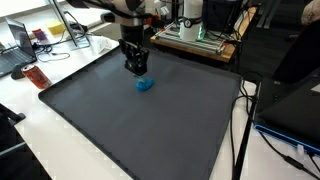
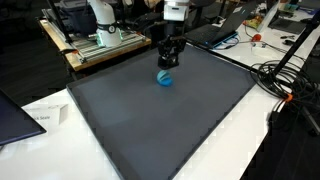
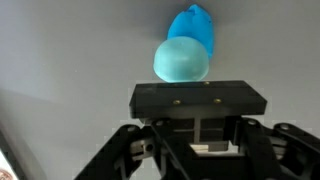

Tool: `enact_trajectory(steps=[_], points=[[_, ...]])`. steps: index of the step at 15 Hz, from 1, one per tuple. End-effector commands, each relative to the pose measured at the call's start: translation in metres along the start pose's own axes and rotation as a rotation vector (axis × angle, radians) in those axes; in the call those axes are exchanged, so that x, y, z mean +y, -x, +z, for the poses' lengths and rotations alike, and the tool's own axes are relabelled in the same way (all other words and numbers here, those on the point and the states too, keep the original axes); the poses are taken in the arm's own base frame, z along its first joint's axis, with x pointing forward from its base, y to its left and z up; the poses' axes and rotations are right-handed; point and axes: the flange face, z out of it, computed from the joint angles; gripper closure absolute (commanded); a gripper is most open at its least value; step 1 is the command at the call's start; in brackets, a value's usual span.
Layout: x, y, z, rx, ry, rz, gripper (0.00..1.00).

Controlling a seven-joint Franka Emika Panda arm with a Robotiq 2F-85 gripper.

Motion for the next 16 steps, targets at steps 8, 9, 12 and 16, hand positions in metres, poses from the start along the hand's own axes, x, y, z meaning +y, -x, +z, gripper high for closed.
enact_trajectory(steps=[8, 9, 12, 16], points=[[0.011, -0.012, 0.049, 0.081, -0.132, 0.021, 0.72], [0.011, -0.013, 0.048, 0.09, -0.132, 0.021, 0.72], [0.01, -0.016, 0.043, 0.113, -0.13, 0.014, 0.72], [0.01, -0.02, 0.038, 0.157, -0.132, 0.017, 0.72]])
